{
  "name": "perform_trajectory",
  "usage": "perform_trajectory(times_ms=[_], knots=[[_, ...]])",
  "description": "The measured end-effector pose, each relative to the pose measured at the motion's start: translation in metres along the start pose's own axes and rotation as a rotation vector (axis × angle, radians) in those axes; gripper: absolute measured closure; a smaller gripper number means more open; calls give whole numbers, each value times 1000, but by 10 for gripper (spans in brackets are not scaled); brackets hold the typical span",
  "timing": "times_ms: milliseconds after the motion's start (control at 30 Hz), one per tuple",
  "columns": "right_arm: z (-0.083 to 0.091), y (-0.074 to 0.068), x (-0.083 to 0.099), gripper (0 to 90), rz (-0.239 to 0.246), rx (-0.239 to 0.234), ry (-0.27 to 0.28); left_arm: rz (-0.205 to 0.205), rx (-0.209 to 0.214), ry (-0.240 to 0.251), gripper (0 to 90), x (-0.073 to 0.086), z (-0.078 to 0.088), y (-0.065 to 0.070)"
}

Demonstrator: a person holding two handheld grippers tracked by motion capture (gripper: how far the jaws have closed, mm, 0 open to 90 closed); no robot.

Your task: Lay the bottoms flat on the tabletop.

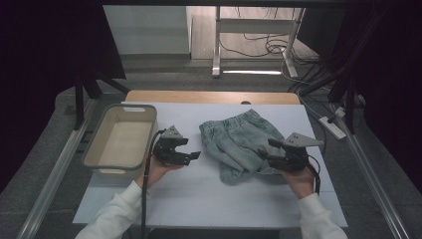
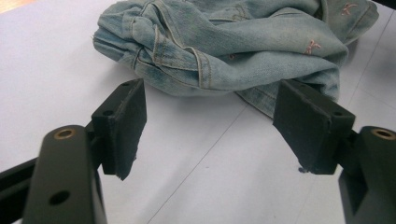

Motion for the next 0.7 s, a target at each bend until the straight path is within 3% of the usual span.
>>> perform_trajectory(times_ms=[167, 300, 700], knots=[[-9, -21, 8, 413, 34, -38, -25, 2, 1, 2, 267, -1, 0, 0], [-18, -32, 13, 408, 8, -111, -35, 0, 3, 1, 267, -1, -1, 0], [-47, -55, 24, 408, 50, -176, -122, 1, 1, 5, 266, -2, 1, -1]])
Point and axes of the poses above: each handheld gripper's, and its own axes: z roughly backward along the jaws, x roughly out of its underside, y roughly to its right, the point moved 2 cm from there along -z, roughly forward along the jaws, and after that the axes turned 15 degrees about -x, right-handed, at the moved point
